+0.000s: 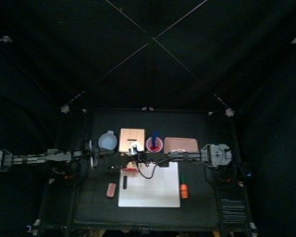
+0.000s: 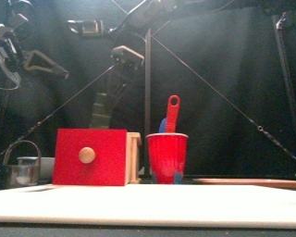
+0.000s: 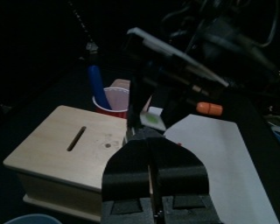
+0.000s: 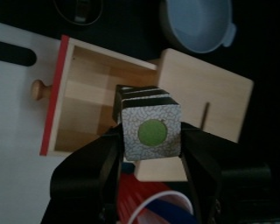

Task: Place sushi on board then cut the sushi with the knife then place the pieces on the plate
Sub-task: Pick knife at handle with right hand

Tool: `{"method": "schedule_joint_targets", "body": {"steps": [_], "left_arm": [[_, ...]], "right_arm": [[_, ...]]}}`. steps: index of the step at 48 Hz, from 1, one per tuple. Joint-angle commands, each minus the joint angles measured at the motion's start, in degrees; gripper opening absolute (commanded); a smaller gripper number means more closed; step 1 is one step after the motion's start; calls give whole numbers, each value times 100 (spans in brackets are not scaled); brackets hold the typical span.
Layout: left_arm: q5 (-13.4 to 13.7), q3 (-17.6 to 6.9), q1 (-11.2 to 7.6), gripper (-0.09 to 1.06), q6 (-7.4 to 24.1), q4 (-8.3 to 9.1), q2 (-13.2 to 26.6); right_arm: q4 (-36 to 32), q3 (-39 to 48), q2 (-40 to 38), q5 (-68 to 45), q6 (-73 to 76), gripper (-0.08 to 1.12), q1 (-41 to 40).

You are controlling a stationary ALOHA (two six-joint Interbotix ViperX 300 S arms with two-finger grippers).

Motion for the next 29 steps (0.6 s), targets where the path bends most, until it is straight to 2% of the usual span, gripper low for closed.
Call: {"method": "schedule_joint_targets", "body": {"steps": [1,11,29], "left_arm": [[-53,-167,62,5,9,9,26],[-53,-176,62,5,9,9,18],[-62,-185,62,5,9,0,18]], "right_arm": [[-141,-132,-545,396,70,72,167],[-369,413,-1081,853,1099,72,466],[-809,2733,-1890,132,3472,72,1169]]}}
